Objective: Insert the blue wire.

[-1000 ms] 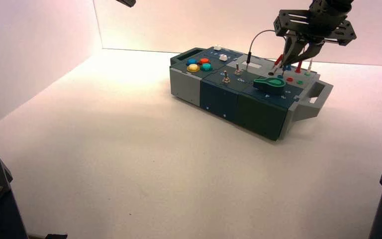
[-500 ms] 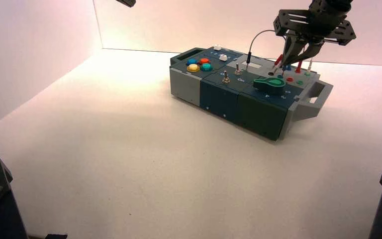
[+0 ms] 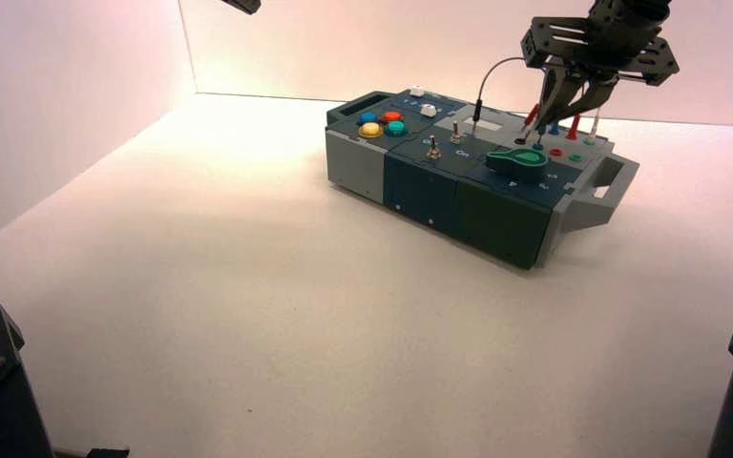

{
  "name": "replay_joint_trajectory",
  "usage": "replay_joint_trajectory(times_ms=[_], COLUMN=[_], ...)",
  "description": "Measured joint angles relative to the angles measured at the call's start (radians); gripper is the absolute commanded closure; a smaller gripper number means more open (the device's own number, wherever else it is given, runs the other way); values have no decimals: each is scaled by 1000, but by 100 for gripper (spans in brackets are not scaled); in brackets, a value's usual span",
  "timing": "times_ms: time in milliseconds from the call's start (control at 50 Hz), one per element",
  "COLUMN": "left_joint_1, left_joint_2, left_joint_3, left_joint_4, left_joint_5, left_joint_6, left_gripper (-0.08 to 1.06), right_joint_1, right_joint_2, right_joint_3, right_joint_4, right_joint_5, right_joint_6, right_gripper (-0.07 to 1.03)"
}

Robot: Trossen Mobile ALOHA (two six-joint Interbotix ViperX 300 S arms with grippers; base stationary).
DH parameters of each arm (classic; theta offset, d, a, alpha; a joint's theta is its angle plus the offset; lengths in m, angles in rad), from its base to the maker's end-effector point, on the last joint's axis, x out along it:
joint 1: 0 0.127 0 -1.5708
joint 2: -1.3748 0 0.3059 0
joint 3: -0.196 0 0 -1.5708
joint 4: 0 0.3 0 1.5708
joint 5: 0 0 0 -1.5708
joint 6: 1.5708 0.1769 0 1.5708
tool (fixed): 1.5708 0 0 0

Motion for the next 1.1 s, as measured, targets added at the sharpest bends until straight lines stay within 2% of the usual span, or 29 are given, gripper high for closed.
replay_joint_trajectory(times_ms=[120, 1100], left_joint_1=[0, 0], left_joint_2=[2, 0], left_joint_3=[2, 2], left_joint_4=[0, 0], left_joint_5=[0, 0], left_joint_6=[0, 0], left_gripper=[101, 101], right_joint_1=[0, 3], right_joint_2=[5, 75], right_joint_3=[0, -21], right_joint_4=[-25, -31], right_joint_5=[-2, -11], right_joint_6=[0, 2], right_gripper=[99, 99])
